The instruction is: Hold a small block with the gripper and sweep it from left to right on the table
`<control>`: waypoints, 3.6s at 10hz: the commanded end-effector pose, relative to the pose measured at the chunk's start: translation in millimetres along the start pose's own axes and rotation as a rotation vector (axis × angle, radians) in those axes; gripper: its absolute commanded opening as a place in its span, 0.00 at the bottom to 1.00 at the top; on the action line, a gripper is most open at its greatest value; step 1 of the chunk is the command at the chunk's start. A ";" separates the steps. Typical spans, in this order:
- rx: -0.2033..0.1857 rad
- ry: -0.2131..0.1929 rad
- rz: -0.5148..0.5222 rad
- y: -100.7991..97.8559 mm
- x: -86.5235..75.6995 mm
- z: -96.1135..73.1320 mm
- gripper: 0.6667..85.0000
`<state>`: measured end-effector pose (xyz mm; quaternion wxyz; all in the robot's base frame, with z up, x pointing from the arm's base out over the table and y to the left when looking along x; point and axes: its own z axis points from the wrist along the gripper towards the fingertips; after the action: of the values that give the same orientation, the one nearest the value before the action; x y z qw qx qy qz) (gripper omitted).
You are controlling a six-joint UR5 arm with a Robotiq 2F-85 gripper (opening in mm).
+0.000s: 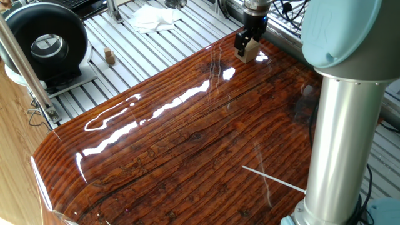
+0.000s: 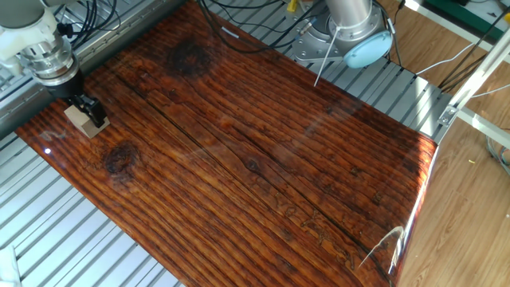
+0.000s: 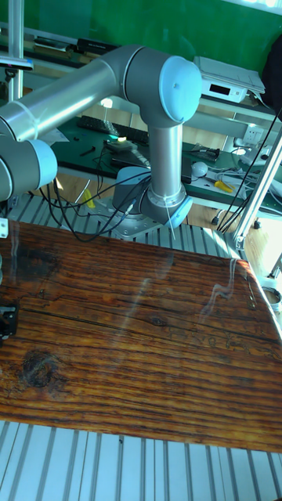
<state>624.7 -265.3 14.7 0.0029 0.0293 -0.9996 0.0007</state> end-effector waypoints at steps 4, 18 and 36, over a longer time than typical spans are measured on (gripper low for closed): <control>-0.017 0.013 0.026 3.5 1.1 -1.0 0.86; -0.017 0.032 0.104 4.5 3.2 -2.8 0.56; 0.019 0.042 0.114 -1.8 1.2 -4.4 0.00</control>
<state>621.0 -265.3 18.9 0.0298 -0.0260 -0.9992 0.0109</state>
